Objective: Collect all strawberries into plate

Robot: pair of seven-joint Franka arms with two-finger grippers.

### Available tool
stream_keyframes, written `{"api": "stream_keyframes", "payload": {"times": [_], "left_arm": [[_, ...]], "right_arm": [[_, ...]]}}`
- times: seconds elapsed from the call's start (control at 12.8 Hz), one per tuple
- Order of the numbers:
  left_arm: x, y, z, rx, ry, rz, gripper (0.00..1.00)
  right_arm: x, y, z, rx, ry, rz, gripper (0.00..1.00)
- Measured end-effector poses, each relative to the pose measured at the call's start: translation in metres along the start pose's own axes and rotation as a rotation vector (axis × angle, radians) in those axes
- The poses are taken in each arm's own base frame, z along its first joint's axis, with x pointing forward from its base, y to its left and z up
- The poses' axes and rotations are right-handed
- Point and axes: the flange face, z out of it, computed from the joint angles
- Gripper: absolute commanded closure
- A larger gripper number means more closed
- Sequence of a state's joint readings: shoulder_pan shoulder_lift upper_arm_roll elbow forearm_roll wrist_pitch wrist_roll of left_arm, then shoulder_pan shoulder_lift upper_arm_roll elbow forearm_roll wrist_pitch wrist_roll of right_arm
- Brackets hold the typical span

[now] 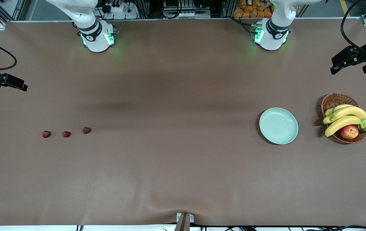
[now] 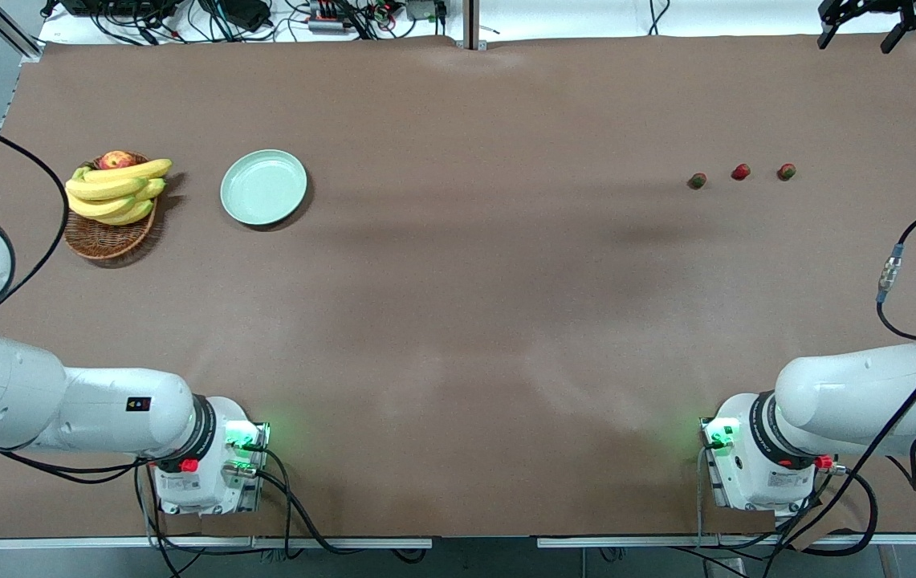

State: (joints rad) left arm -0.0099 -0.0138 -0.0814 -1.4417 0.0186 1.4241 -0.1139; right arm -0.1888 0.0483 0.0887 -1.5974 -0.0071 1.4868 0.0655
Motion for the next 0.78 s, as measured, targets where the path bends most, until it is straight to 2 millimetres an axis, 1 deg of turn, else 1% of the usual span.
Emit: {"api": "stream_keyframes", "payload": {"times": [0.16,0.31,0.62,0.78], "left_arm": [[0.0,0.001,0.0,0.0,0.0,0.003,0.0],[0.0,0.003,0.0,0.0,0.0,0.006,0.0],[0.0,0.004,0.0,0.0,0.0,0.008,0.0],[0.0,0.005,0.0,0.0,0.001,0.01,0.0]], "right_arm": [[0.017,0.009,0.023,0.005,-0.021,0.016,0.0],[0.038,0.014,0.051,0.01,-0.035,0.024,0.0],[0.078,0.022,0.119,0.022,-0.079,0.037,0.0],[0.091,0.022,0.147,0.026,-0.058,0.037,0.0]]}}
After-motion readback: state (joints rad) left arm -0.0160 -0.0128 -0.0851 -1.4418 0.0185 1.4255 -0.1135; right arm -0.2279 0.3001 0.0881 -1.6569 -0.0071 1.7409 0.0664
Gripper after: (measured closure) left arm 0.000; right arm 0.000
